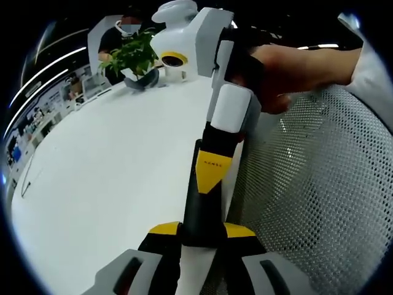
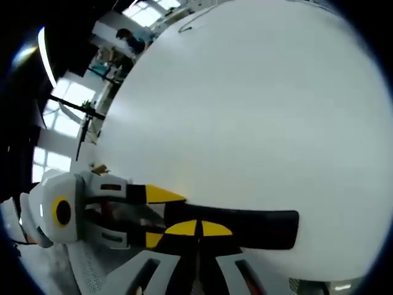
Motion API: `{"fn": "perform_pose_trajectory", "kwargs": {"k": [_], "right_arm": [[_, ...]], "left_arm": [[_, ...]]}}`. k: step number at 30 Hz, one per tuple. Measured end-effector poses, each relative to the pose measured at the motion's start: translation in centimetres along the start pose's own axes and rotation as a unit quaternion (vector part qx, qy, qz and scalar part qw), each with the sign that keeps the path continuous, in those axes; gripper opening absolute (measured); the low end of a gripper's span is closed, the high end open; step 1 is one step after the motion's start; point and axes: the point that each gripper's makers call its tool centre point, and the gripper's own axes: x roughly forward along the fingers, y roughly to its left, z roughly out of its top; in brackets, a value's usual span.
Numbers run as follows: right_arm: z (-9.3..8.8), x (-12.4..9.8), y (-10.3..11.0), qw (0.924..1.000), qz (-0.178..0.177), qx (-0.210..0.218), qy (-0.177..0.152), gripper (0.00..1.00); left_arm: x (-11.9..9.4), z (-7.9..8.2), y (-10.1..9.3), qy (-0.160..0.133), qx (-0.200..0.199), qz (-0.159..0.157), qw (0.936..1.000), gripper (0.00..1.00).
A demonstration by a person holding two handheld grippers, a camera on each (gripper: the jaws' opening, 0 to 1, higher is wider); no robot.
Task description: Press the specified remote control buttons in sequence, fully releasing each button before pressing the next.
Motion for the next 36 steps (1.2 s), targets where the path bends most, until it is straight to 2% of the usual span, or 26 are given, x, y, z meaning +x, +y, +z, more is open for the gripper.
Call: {"fn": "perform_pose_trajectory", "kwargs": {"k": [7, 12, 15, 19, 21, 22, 23, 24, 26, 27, 29, 31, 32, 33, 35, 36], "right_arm": [[0.0, 0.0, 0.1, 1.0, 0.0, 0.009, -0.002, 0.0], [-0.1, 0.2, 0.2, 0.9992, -0.037, -0.002, -0.011, 0.0], [0.0, 0.1, 0.0, 0.9977, -0.052, 0.027, -0.033, 0.0], [-0.1, 0.0, 0.1, 0.9977, -0.055, 0.011, -0.039, 0.0], [0.2, -0.2, 0.2, 0.9965, -0.07, -0.006, -0.045, 0.0], [0.6, -0.5, -0.5, 0.9934, -0.093, -0.04, -0.054, 0.0], [0.7, -1.0, -0.5, 0.9912, -0.106, -0.055, -0.057, 0.0], [0.9, -1.5, -0.1, 0.9903, -0.104, -0.063, -0.067, 0.0], [2.2, -3.4, 0.5, 0.9847, -0.103, -0.063, -0.125, 0.0], [2.7, -4.7, 0.9, 0.9798, -0.102, -0.065, -0.159, 0.0], [3.3, -6.9, 0.8, 0.9697, -0.122, -0.072, -0.199, 0.0], [3.9, -8.9, 0.6, 0.958, -0.147, -0.089, -0.229, 0.0], [4.0, -9.3, 0.5, 0.9557, -0.152, -0.092, -0.234, 0.0], [4.4, -10.5, 0.3, 0.9475, -0.166, -0.1, -0.255, 0.0], [4.8, -11.9, 0.0, 0.9373, -0.181, -0.103, -0.279, 0.0], [5.1, -13.0, -0.5, 0.9298, -0.193, -0.1, -0.297, 0.0]], "left_arm": [[0.0, -0.1, 0.0, -0.005, -0.002, 0.0, 1.0, 0.24], [0.0, -0.1, 0.0, -0.007, -0.003, 0.0, 1.0, 0.24], [0.0, -0.1, 0.0, -0.01, -0.013, 0.002, 0.9999, 0.24], [0.0, 0.0, -0.1, -0.006, -0.012, 0.008, 0.9999, 0.24], [0.0, 0.0, -0.1, -0.007, -0.017, 0.008, 0.9998, 0.24], [0.0, 0.0, -0.1, -0.007, -0.017, 0.008, 0.9998, 0.24], [0.1, 0.0, -0.1, -0.007, -0.018, 0.008, 0.9998, 0.24], [0.1, 0.0, -0.1, -0.008, -0.016, 0.009, 0.9998, 0.24], [0.1, 0.0, -0.2, -0.007, -0.014, 0.011, 0.9998, 0.24], [0.1, -0.1, -0.2, -0.007, -0.015, 0.012, 0.9998, 0.24], [0.2, 0.0, 0.0, -0.007, -0.02, 0.015, 0.9997, 0.24], [0.3, 0.1, 0.1, -0.005, -0.021, 0.018, 0.9996, 0.24], [0.3, 0.1, 0.2, -0.004, -0.023, 0.019, 0.9996, 0.24], [0.3, 0.2, 0.2, -0.003, -0.021, 0.019, 0.9996, 0.24], [0.3, 0.2, 0.2, -0.002, -0.021, 0.019, 0.9996, 0.24], [0.3, 0.2, 0.3, -0.001, -0.021, 0.019, 0.9996, 0.24]]}}
